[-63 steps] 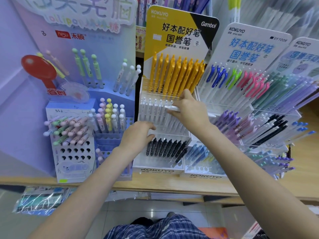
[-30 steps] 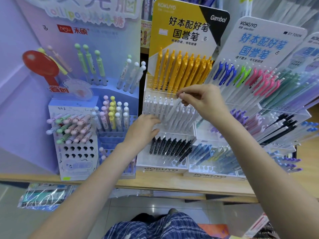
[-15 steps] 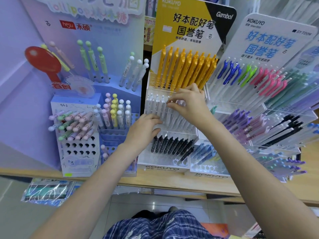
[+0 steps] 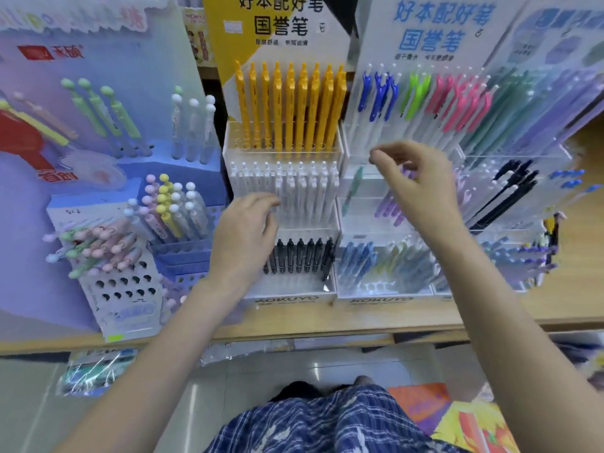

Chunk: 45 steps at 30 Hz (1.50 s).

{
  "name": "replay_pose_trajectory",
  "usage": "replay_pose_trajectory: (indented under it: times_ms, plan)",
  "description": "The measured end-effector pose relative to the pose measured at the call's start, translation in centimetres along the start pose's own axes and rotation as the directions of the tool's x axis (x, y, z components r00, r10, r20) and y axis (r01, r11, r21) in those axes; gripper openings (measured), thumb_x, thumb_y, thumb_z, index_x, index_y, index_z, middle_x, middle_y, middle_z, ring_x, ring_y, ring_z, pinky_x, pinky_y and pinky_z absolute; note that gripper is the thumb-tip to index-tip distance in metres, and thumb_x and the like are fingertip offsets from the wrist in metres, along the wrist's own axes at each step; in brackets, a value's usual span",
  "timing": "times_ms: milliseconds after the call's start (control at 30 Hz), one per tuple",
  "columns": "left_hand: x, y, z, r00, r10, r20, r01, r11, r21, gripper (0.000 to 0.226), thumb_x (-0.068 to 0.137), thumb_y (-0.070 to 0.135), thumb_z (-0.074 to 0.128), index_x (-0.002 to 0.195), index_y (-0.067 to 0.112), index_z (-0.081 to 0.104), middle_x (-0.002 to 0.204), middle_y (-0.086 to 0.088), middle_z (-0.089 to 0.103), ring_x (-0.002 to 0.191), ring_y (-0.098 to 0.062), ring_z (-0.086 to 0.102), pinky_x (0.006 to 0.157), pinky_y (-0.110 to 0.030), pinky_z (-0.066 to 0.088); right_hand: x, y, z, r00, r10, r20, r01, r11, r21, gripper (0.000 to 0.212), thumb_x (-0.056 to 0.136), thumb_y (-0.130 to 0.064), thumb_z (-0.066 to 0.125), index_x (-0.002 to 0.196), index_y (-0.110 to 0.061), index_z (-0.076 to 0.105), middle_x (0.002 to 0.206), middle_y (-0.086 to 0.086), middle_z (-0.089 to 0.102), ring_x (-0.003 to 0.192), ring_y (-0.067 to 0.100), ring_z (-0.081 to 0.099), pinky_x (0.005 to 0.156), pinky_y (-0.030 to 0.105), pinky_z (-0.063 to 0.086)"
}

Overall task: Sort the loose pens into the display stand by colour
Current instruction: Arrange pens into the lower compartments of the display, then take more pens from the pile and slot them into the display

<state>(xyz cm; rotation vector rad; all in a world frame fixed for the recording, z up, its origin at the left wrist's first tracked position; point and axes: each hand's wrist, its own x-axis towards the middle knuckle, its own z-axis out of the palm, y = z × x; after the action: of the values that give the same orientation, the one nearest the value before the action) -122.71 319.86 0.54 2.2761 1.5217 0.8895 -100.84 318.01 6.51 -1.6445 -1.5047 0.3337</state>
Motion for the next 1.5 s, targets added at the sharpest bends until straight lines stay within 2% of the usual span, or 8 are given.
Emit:
replay_pose_trajectory:
  times_ms: [133,300,400,633,833,1033,1167,1500]
  plan:
    - [-0.1,8.0,5.7,0.952,0.304,0.037,-0.297,0.945,-0.136,0.032,0.088,0.013,0.041,0.106,0.008,0.067,0.106,-0.004,0.066,0.101,-0.022,0.059,0.089,-0.035,0.045,-4.2,7.1,-9.4,0.977,0.144,-0.157,-0.145,0.989,0.007,0.023,0.086,-0.025,0.051,0.090,-0.012,0.069,0.075,0.001,0.064,0.060,-0.009,0.053,0.058,0.009,0.038]
    - [-1.2,17.5,16.0,0.886,0.445,0.133,-0.403,0.879,-0.254,0.033,0.083,0.011,0.041,0.102,0.010,0.068,0.103,-0.004,0.066,0.095,-0.022,0.059,0.082,-0.035,0.047,-9.4,20.5,-19.7,0.840,0.500,-0.211,-0.481,0.866,0.136,0.020,0.080,-0.030,0.054,0.082,-0.018,0.069,0.080,-0.006,0.072,0.064,-0.003,0.055,0.066,0.019,0.042]
    - [-0.7,23.9,22.4,0.841,0.504,0.195,-0.445,0.851,-0.280,0.032,0.082,0.009,0.041,0.098,0.007,0.069,0.101,-0.008,0.067,0.093,-0.024,0.059,0.082,-0.036,0.046,-10.6,29.0,-23.9,0.774,0.620,-0.127,-0.615,0.784,0.086,0.014,0.093,-0.009,0.051,0.096,-0.008,0.065,0.102,0.019,0.067,0.073,0.001,0.054,0.073,0.022,0.042]
    - [1.6,36.7,31.3,0.816,0.498,0.293,-0.502,0.862,-0.066,0.031,0.081,0.010,0.043,0.099,0.006,0.068,0.107,-0.010,0.065,0.091,-0.032,0.062,0.075,-0.036,0.048,-6.5,42.5,-30.2,0.659,0.719,0.220,-0.726,0.685,-0.060,0.040,0.093,-0.020,0.056,0.132,-0.016,0.049,0.136,0.012,0.044,0.111,0.032,0.054,0.090,0.046,0.050]
    - [3.6,39.2,38.9,0.848,0.085,0.523,-0.152,0.984,0.087,0.034,0.088,0.006,0.048,0.121,0.005,0.058,0.135,-0.014,0.046,0.122,-0.036,0.040,0.095,-0.046,0.040,2.0,49.3,-30.6,0.709,0.645,0.287,-0.630,0.761,-0.155,0.053,0.096,-0.025,0.050,0.144,-0.016,0.031,0.147,0.013,0.030,0.124,0.031,0.043,0.094,0.038,0.041]
    - [5.7,37.2,42.4,0.881,-0.102,0.463,-0.014,0.970,0.241,0.062,0.080,0.043,0.026,0.126,0.014,0.055,0.141,-0.018,0.040,0.127,-0.041,0.035,0.102,-0.051,0.033,12.1,53.1,-26.7,0.817,0.429,0.386,-0.277,0.878,-0.391,0.060,0.092,-0.047,0.046,0.146,-0.027,0.028,0.153,0.013,0.019,0.140,0.036,0.018,0.109,0.045,0.020]
    - [6.4,36.3,44.2,0.845,-0.246,0.475,0.105,0.947,0.304,0.054,0.091,0.050,0.041,0.141,0.032,0.033,0.156,-0.008,0.006,0.140,-0.039,0.003,0.111,-0.057,0.016,17.5,53.4,-22.3,0.828,0.342,0.444,-0.131,0.888,-0.441,0.071,0.076,-0.063,0.039,0.142,-0.036,0.031,0.155,0.007,0.016,0.140,0.037,0.013,0.110,0.053,0.015]
    - [4.9,37.2,46.3,0.757,-0.384,0.528,0.148,0.889,0.433,0.081,0.078,0.076,0.034,0.144,0.047,-0.004,0.151,-0.007,-0.030,0.137,-0.043,-0.022,0.109,-0.062,-0.001,16.9,53.3,-20.3,0.717,0.252,0.650,0.108,0.881,-0.460,0.052,0.095,-0.059,0.024,0.142,-0.038,0.031,0.153,-0.001,0.022,0.139,0.036,0.011,0.109,0.056,0.011]
